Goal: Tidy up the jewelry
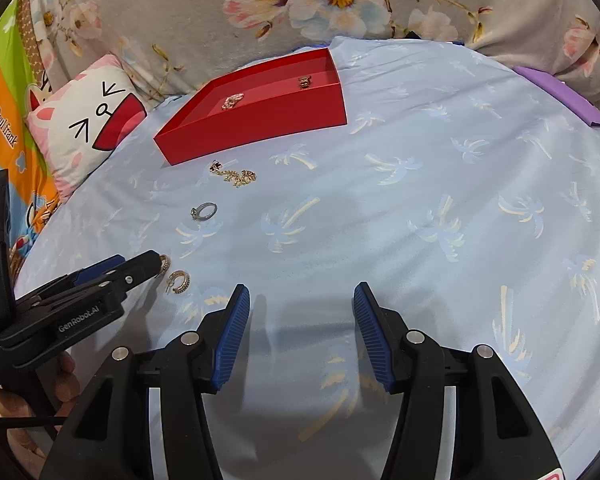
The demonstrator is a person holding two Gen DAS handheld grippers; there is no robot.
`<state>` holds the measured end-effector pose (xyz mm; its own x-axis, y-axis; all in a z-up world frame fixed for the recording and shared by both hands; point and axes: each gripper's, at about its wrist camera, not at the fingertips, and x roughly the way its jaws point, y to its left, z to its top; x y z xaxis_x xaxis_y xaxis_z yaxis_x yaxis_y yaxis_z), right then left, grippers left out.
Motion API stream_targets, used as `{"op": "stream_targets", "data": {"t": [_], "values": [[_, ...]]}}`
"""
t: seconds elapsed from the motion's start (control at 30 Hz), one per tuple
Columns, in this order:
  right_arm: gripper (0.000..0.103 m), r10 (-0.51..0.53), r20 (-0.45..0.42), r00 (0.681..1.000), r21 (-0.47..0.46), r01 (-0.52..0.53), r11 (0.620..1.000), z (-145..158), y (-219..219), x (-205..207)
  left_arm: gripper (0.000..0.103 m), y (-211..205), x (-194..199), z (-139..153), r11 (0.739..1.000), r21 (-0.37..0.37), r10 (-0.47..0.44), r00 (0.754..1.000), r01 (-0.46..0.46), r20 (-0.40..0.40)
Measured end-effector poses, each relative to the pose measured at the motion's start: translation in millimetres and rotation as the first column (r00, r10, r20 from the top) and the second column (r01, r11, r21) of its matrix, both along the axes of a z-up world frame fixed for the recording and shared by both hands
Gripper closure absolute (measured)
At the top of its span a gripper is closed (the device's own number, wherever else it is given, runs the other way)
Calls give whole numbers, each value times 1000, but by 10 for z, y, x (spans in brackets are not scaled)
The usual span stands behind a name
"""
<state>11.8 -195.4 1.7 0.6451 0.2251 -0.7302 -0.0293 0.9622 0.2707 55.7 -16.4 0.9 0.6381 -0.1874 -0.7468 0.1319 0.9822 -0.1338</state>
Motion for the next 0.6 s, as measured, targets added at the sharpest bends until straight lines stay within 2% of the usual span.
{"op": "stream_targets", "data": {"t": [0.2,0.3,0.47,0.57,0.6], "values": [[49,6,1,1000,4,-6,1000,-3,5,17,45,-124,38,-9,999,47,-14,1000,14,1],[47,5,-1,1000,8,-5,1000,-2,3,27,50,-147,41,-14,998,62,-20,1000,20,2],[44,5,-1,1000,8,-5,1000,5,9,35,63,-215,40,-15,995,84,-47,999,46,5],[44,5,-1,1000,9,-5,1000,6,10,35,79,-224,34,-13,995,78,-58,998,57,7],[44,5,-2,1000,9,-5,1000,6,10,34,87,-218,36,-13,996,68,-64,998,64,5]]}}
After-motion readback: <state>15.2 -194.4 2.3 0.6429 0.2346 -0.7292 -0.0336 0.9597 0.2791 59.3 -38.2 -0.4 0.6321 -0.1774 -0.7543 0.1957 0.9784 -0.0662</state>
